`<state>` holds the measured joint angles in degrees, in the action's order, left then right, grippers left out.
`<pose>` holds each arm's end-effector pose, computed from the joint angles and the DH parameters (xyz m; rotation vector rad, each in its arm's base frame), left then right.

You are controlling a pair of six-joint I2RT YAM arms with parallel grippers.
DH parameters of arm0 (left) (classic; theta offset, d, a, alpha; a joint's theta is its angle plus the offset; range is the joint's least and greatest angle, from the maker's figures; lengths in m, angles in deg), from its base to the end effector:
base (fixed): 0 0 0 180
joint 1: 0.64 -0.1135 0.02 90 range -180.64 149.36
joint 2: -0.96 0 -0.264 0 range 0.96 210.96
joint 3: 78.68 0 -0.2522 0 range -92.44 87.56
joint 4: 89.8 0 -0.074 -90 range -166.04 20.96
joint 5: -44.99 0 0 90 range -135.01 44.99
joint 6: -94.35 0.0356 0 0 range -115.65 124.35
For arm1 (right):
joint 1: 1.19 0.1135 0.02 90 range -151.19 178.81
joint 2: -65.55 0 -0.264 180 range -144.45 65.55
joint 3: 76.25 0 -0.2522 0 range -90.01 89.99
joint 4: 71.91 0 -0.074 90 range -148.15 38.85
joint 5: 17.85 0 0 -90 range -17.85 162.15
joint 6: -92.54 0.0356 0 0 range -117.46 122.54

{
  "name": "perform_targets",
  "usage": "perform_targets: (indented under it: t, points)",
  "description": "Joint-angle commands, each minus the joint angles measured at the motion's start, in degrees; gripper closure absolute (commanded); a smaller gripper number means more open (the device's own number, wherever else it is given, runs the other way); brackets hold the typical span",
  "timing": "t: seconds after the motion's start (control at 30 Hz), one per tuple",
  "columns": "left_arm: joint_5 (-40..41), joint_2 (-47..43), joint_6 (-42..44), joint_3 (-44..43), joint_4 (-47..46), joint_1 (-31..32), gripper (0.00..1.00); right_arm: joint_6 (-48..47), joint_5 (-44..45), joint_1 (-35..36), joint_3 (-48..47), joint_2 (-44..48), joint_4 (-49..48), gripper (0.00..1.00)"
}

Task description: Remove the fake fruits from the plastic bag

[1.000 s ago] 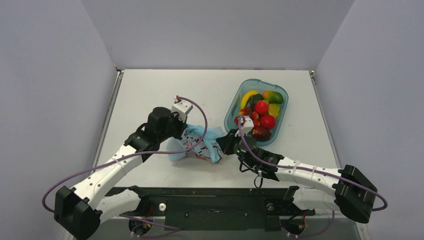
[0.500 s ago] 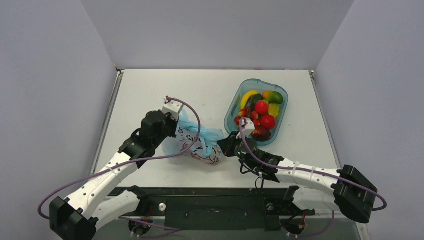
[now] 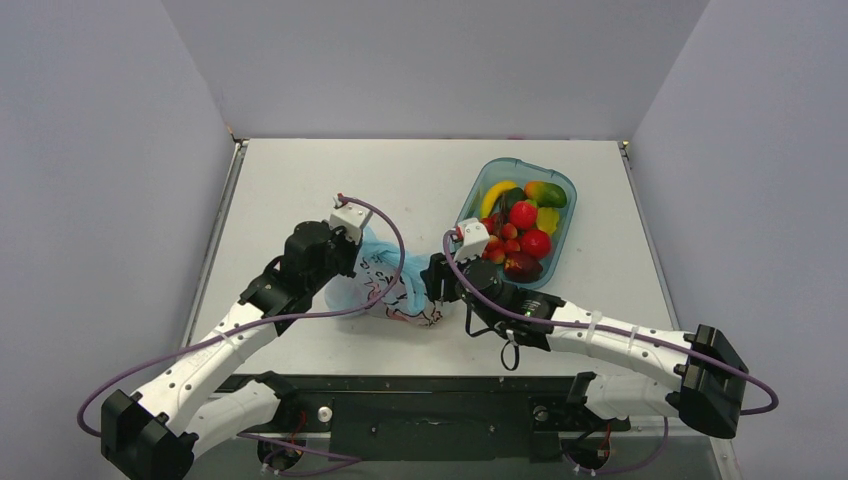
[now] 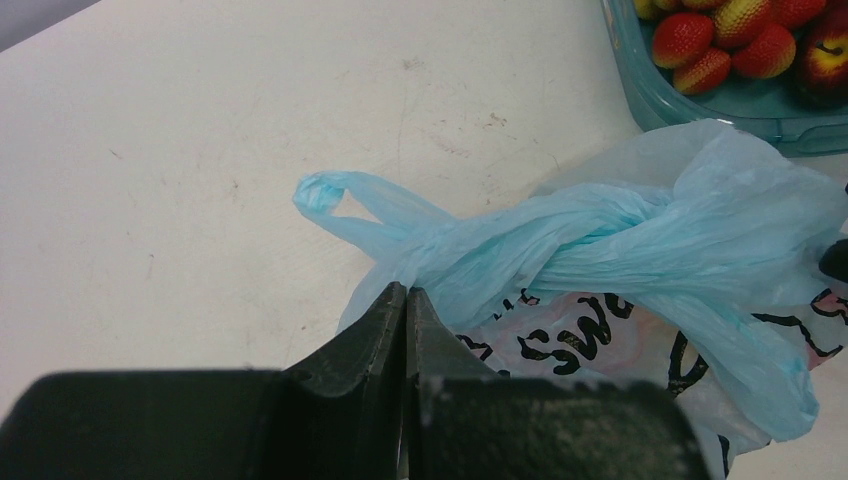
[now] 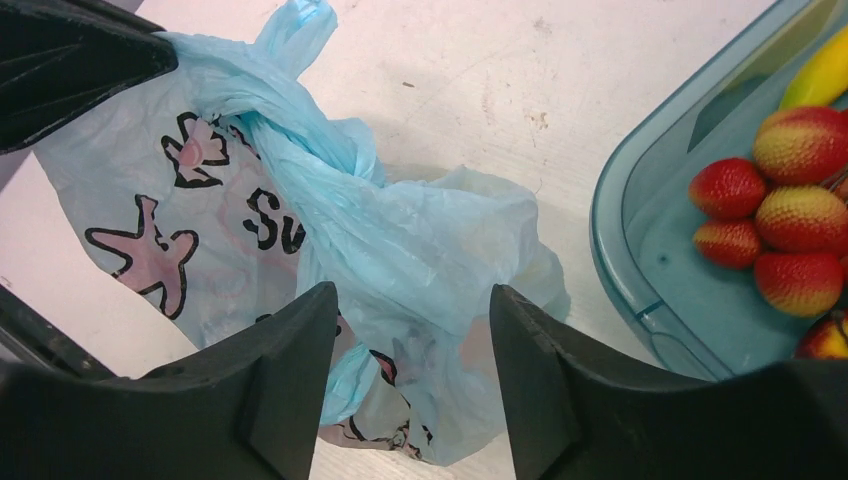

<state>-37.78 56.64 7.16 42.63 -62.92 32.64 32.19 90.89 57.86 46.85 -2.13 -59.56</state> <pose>0.1889 -0.1186 0.3005 0.5383 1.9163 -0.2190 0.1469 0.2227 0.2682 -0.2976 1.9953 0.6890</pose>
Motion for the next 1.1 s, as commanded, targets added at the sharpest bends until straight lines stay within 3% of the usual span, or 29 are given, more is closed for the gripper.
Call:
perform_targets:
  t: [0.0, 0.1, 0.27, 0.4, 0.53, 0.73, 0.9, 1.0, 1.07]
  points:
    - [-1.0, -0.3, 0.6, -1.9, -2.0, -0.3, 1.00, -9.7, 1.8, 0.9, -3.2, -1.5, -1.6, 0.43]
    - [-0.9, -0.4, 0.6, -1.9, -2.0, -0.3, 1.00, -15.4, 0.6, 1.3, -4.8, -3.0, -3.9, 0.40]
    - [-0.7, -0.8, 0.5, -1.7, -2.2, -0.3, 1.00, -41.3, 5.1, 6.1, 0.7, -4.9, -17.4, 0.32]
    - [-0.7, -0.8, 0.5, -1.6, -2.2, -0.3, 1.00, -48.3, 3.4, 4.8, -6.2, -10.6, -11.6, 0.31]
    - [-0.7, -0.6, 0.4, -1.7, -2.3, -0.3, 1.00, -52.3, 5.4, 5.2, -8.7, -14.7, -12.1, 0.35]
    - [-1.2, -0.4, 0.4, -1.6, -2.4, -0.3, 1.00, -58.1, 11.8, 6.6, -11.9, -19.7, -14.2, 0.60]
    - [-0.6, -0.5, 0.4, -1.7, -2.4, -0.3, 1.00, -56.7, 14.0, 7.3, -9.8, -18.2, -19.0, 0.98]
    - [0.4, -0.6, -0.2, -1.7, -2.6, -0.3, 1.00, -52.4, 14.4, 7.0, -5.5, -15.7, -27.1, 1.00]
    - [1.1, -0.6, -0.4, -1.6, -2.8, -0.3, 1.00, -44.6, 13.9, 5.9, -2.6, -14.3, -34.4, 1.00]
